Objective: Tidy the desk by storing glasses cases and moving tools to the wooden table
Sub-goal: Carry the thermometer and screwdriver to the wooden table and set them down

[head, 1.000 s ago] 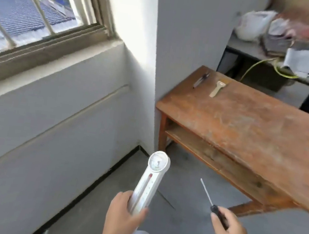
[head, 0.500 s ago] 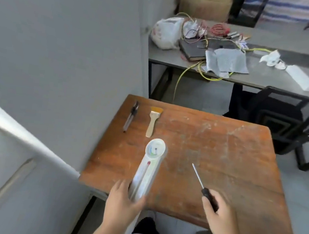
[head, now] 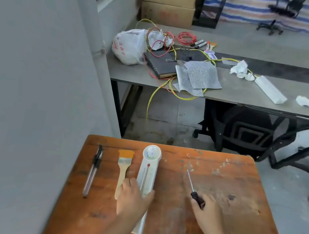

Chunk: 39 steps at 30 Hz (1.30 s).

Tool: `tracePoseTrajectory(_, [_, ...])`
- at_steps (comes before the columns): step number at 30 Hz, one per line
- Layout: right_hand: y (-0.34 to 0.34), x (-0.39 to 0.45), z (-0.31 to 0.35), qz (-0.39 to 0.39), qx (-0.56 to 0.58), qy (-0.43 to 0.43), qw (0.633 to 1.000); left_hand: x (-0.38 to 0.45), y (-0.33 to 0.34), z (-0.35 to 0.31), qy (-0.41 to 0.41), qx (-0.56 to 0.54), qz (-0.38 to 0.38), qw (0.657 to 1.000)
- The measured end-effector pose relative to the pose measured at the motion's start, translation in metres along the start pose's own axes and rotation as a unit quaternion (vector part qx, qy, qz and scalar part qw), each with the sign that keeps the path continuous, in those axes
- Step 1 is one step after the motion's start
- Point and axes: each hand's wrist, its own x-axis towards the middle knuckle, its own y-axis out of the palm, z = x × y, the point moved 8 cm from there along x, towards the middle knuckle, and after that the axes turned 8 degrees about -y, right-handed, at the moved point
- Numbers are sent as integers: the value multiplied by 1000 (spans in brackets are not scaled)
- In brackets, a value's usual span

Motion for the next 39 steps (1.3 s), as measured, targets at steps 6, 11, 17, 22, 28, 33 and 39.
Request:
tracePoseTrajectory(6, [32,44,28,66,-17,-32,997,15,9,-10,7,50,-24,998])
tracePoseTrajectory(11, [50,55,40,60,-14,-63,996,16,13,-1,-80,0,0,997])
tracePoseTrajectory(17, [61,51,38,71,18,-62,995,16,11,3,-67,-41,16,997])
tracePoseTrajectory(22, [63,48,41,68,25,-72,995,12,13,12,-56,-86,24,994])
tracePoseTrajectory(28, [60,43,43,40,18,-72,996,7,9,15,-32,-106,17,994])
tracePoseTrajectory(33, [46,30,41,27,-25,-69,997,-3,-3,26,-9,-145,-10,989])
tracePoseTrajectory(39, [29,-12,21,92,-9,-99,991,-41,-10,53,13,-243,-64,968])
